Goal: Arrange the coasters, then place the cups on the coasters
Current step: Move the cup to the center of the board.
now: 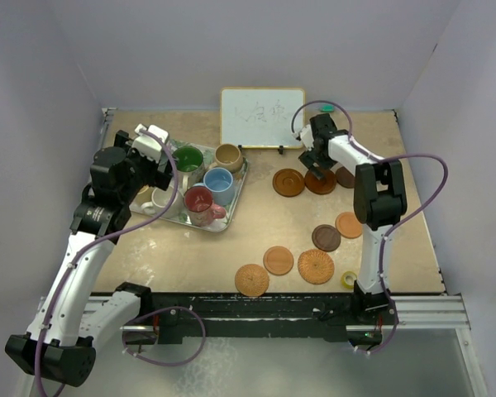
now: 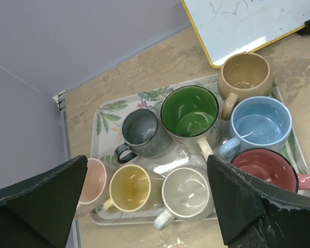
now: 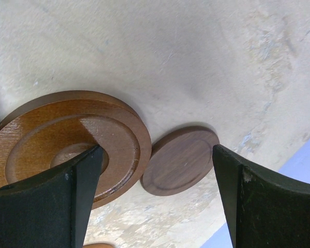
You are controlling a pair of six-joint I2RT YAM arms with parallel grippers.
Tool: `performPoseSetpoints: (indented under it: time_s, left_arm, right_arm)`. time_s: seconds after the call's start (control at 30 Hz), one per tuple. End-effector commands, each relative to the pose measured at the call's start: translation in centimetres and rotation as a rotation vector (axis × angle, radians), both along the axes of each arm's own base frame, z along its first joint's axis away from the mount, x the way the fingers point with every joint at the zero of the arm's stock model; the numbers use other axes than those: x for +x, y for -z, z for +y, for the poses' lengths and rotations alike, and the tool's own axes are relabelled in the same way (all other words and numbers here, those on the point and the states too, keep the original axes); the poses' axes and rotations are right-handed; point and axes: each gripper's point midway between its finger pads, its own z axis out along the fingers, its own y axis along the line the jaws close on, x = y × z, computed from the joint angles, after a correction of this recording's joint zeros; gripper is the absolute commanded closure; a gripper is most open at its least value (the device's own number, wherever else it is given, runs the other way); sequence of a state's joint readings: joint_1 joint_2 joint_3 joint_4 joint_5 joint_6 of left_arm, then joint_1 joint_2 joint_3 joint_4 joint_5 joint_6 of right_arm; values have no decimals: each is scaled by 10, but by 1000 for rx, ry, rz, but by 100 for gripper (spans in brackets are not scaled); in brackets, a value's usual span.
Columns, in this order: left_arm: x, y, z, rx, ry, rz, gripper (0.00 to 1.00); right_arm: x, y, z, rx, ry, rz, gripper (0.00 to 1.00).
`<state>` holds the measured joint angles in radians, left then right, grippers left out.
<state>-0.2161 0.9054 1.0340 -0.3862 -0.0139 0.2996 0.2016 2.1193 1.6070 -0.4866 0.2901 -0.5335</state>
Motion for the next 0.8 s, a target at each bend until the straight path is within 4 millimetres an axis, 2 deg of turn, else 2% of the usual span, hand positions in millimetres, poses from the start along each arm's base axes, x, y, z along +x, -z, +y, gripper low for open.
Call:
performPoseSetpoints:
  time_s: [0.0, 0.1, 0.23, 0.53, 0.67, 0.77]
  left_arm:
    - [2, -10, 0, -1, 8, -33, 5]
    - [1, -8, 0, -1, 10, -29, 5]
    - [0, -10, 1, -4, 9, -34, 5]
    - [-3, -13, 0, -14, 18, -43, 5]
    - [-3, -13, 0, -14, 19, -46, 5]
    - [-3, -15, 0, -17, 21, -48, 5]
  right_arm:
    - [10, 6, -1, 9, 39, -1, 11]
    - [13, -1, 1, 19, 39, -10, 11]
    - [14, -25, 6, 57, 33, -46, 11]
    - [-3, -73, 19, 143, -6, -81, 11]
    - [-20, -79, 41, 241, -59, -56, 10]
    - [-33, -76, 56, 268, -105, -34, 9]
